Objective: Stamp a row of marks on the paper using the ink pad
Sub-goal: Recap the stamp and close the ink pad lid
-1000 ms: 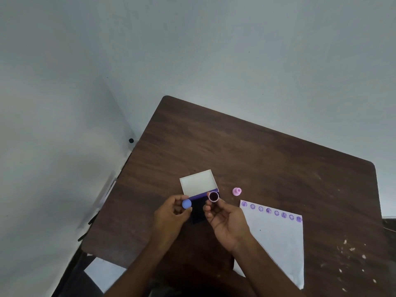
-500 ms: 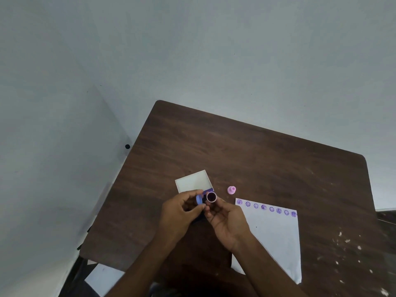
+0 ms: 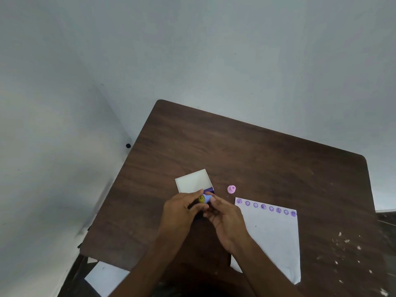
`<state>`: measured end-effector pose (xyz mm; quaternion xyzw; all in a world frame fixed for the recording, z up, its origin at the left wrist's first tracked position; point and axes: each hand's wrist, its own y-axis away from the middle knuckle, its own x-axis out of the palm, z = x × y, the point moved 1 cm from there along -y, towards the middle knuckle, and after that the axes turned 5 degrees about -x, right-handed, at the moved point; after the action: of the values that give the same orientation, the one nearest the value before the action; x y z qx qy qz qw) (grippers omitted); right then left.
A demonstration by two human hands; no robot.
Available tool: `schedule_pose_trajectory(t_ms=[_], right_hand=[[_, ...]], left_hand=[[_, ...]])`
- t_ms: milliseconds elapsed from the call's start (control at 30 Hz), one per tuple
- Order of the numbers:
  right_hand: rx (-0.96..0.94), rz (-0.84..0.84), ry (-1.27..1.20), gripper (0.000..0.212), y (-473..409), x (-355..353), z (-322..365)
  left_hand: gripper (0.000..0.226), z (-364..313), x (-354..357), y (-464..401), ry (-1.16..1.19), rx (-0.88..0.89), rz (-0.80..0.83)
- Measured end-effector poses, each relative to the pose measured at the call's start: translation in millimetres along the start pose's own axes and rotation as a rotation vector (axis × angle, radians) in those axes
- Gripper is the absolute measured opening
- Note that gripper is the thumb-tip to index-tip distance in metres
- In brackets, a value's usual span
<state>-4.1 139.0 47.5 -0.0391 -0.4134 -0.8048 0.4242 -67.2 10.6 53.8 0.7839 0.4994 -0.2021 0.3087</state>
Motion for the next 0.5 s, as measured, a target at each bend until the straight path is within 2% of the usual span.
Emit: schedule_pose_trajectory(t_ms=[267,500], right_hand=[[0.011,-0.051,0.023,0.019,-5.7,-4.4,-0.2],[0.018,0.029,0.068,0.021,-8.8,-5.5,5.2]], left_hand=[[0.046,-2.8,4.5,3.7,0.151,-0.122,0.004],[0.039,-0.1,4.6,1.9,0.245,-0.145,-0.017]])
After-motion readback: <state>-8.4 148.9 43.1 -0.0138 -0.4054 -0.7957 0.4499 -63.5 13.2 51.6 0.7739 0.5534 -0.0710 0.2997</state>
